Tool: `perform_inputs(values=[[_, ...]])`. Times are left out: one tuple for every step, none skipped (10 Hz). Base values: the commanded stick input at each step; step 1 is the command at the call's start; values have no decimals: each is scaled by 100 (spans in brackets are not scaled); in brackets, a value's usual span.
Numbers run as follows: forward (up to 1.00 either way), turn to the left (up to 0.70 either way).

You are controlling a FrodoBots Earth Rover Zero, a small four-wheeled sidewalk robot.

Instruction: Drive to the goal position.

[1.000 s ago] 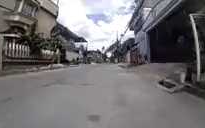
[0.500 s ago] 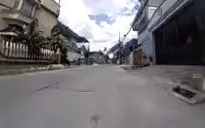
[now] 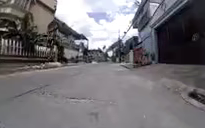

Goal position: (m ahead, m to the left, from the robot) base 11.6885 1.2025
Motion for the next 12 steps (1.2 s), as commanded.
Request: perform_inputs(values=[[100,-2],[100,-1],[100,-2],[100,0],[100,0],[100,0],[100,-1],[100,-2],[100,-2],[100,-2],[100,-2],[100,-2]])
